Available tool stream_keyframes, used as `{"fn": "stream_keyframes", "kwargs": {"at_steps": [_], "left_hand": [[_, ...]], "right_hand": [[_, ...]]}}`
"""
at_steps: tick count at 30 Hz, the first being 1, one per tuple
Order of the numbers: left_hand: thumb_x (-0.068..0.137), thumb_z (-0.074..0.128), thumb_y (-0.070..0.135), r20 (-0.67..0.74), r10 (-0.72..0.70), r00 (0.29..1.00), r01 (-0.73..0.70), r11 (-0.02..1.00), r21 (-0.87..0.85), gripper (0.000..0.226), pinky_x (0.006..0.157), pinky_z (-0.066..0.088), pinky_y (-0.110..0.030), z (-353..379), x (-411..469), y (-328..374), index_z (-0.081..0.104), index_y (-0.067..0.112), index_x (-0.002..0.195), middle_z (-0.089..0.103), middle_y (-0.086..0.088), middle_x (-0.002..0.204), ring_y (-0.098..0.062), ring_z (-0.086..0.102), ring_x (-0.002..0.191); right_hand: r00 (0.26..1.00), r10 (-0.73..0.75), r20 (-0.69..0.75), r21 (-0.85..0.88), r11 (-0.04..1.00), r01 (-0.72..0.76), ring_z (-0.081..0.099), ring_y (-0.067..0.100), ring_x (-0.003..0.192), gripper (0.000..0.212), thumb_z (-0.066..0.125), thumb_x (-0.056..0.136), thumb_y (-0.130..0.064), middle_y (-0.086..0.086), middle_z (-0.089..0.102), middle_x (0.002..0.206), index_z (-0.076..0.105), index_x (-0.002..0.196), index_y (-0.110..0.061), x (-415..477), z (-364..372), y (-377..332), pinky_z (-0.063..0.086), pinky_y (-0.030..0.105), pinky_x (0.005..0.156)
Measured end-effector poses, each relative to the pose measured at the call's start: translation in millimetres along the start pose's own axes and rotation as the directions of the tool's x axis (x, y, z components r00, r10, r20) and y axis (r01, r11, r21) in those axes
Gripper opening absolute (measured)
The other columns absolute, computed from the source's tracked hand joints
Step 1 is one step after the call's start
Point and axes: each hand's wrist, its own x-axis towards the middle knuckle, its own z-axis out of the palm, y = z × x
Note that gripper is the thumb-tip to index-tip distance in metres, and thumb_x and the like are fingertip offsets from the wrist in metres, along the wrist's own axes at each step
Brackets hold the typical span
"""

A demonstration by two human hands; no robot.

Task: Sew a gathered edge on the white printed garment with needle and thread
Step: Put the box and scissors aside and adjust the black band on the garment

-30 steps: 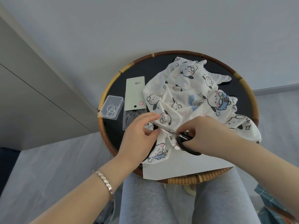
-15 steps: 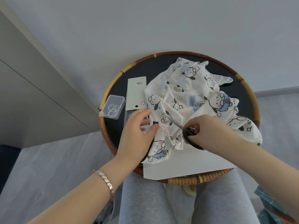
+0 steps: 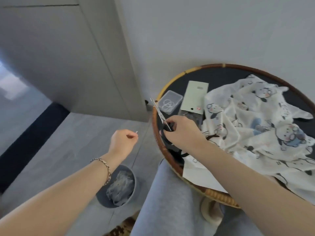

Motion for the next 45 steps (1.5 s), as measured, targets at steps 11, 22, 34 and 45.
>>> {"fn": "stream_keyframes", "kwargs": {"at_steps": [11,22,34,45], "left_hand": [[0.086,0.048,-0.005,0.103,-0.327,0.939,0.262,0.879,0.399,0.029,0.085,0.05,-0.033,-16.4,-6.8,-144.6,0.068,0.01,0.1,0.064,-0.012,0.112,-0.028,0.06,0.097],[0.095,0.041,0.019,0.003,-0.117,0.993,0.103,0.884,0.455,0.024,0.066,0.049,-0.03,-18.7,1.7,-113.0,0.064,0.013,0.089,0.068,-0.005,0.085,-0.022,0.061,0.074],[0.094,0.047,0.018,0.154,0.383,0.911,-0.399,0.913,0.089,0.022,0.077,0.05,-0.031,52.1,36.8,90.0,0.055,0.014,0.113,0.061,0.002,0.102,-0.016,0.06,0.087],[0.094,0.046,0.036,0.225,0.191,0.955,-0.277,0.845,0.458,0.042,0.075,0.046,-0.036,137.3,53.2,156.8,0.04,0.005,0.121,0.058,-0.015,0.115,-0.031,0.059,0.102]], "right_hand": [[0.982,0.069,0.176,-0.066,0.996,-0.058,0.059,0.022,0.076,0.006,0.059,0.083,-0.029,0.0,0.061,0.075,0.059,0.084,-0.023,18.5,79.7,-10.0,0.051,0.032,0.069],[0.987,0.074,0.141,-0.099,0.993,-0.06,0.06,0.021,0.088,0.024,0.059,0.082,-0.025,0.001,0.064,0.092,0.061,0.105,-0.019,23.6,57.6,-8.8,0.052,0.039,0.082],[0.953,0.283,-0.105,0.002,0.959,-0.285,0.053,0.0,0.033,0.011,0.057,0.086,-0.019,-0.004,0.057,0.051,0.067,0.08,-0.02,10.7,-52.4,56.4,0.034,0.013,0.036],[0.9,0.401,-0.173,0.081,0.916,-0.393,0.058,0.002,0.042,0.013,0.056,0.086,-0.024,-0.006,0.061,0.058,0.066,0.094,-0.021,-26.6,-87.6,103.8,0.042,0.015,0.04]]}}
